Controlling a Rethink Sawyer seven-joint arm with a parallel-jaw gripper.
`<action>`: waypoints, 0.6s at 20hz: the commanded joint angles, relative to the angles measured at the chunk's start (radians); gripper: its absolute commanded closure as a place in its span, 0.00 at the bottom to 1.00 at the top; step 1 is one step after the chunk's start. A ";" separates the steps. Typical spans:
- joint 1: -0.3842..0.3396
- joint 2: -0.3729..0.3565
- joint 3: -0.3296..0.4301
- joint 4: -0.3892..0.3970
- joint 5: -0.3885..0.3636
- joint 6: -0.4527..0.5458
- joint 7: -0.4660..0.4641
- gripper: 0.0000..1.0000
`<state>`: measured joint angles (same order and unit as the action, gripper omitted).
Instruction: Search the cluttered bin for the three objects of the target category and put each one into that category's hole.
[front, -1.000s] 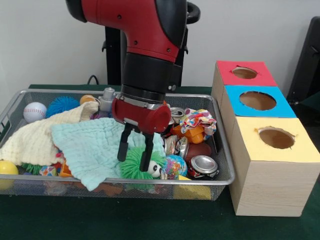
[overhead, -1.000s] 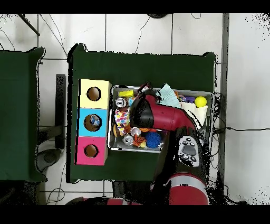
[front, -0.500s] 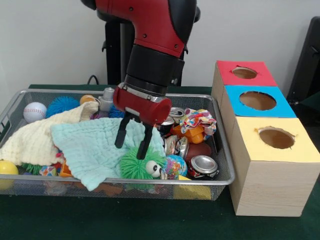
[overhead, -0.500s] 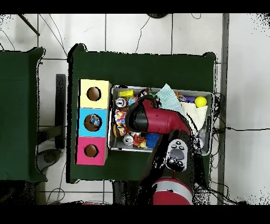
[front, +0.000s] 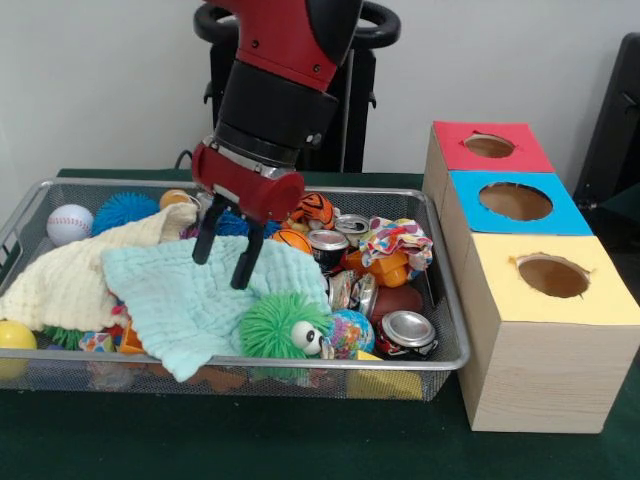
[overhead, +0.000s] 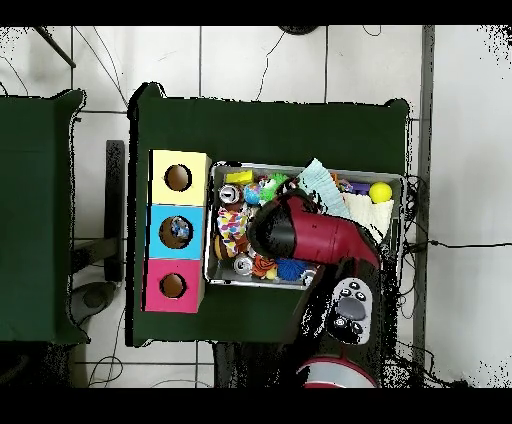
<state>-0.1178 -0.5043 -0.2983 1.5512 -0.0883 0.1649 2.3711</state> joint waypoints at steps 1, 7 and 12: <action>-0.058 0.024 0.062 0.145 -0.027 0.033 0.063 0.00; -0.094 0.107 0.105 0.144 -0.030 -0.061 0.081 0.00; -0.097 0.182 0.114 0.111 -0.027 -0.136 0.096 0.00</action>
<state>-0.1924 -0.4440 -0.2979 1.6155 -0.0879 0.1311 2.3711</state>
